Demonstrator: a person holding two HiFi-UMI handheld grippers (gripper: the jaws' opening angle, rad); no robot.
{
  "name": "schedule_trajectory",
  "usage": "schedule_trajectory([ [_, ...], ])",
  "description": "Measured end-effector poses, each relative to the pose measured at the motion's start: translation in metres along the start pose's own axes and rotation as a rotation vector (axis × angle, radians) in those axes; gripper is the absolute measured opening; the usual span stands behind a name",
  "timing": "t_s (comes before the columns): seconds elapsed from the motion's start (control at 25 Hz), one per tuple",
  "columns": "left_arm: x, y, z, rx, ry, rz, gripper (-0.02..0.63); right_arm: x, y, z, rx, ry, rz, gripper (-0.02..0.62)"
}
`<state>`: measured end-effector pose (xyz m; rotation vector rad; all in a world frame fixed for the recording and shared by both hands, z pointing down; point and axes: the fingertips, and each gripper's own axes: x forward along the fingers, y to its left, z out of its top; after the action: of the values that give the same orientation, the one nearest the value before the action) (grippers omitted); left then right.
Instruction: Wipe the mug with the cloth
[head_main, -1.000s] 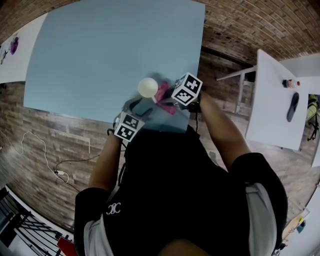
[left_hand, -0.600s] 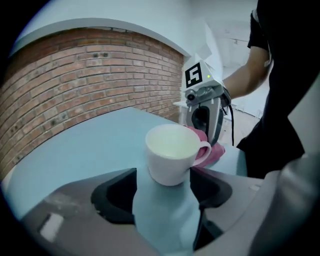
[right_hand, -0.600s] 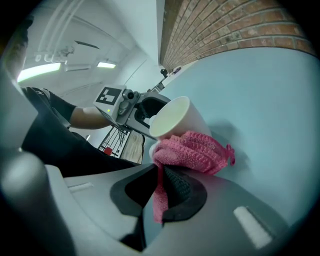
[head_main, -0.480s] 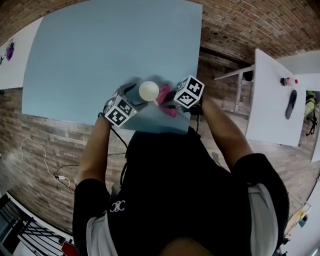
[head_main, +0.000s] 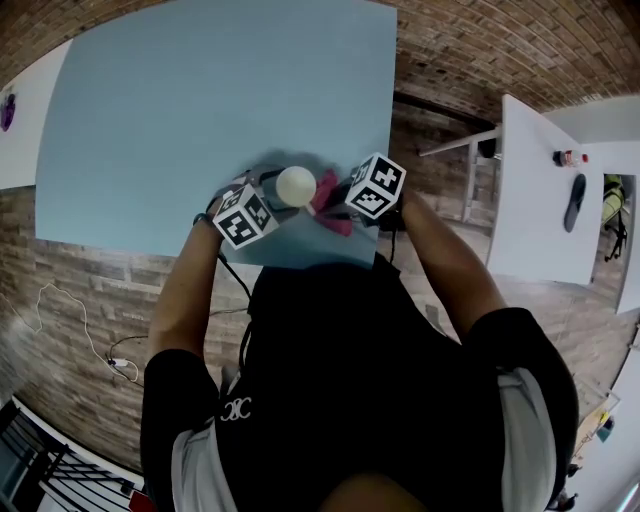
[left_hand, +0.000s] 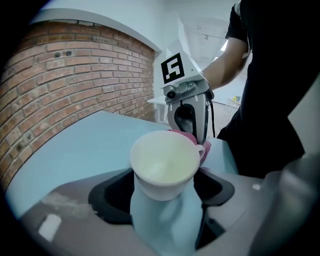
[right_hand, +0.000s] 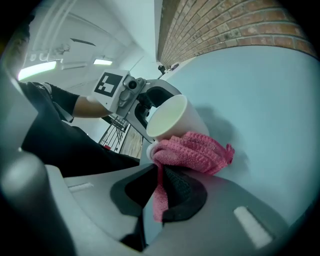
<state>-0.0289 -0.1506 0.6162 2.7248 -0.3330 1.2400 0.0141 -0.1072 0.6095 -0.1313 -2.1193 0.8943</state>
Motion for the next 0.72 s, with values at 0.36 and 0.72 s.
schedule_trajectory([
  [0.36, 0.000, -0.002, -0.002, -0.086, -0.034, 0.097, 0.383, 0.014, -0.018, -0.004, -0.066, 0.050, -0.117, 0.038],
  [0.72, 0.000, 0.008, -0.003, -0.211, -0.049, 0.226, 0.385, -0.025, -0.002, 0.027, -0.087, -0.094, -0.106, 0.038],
])
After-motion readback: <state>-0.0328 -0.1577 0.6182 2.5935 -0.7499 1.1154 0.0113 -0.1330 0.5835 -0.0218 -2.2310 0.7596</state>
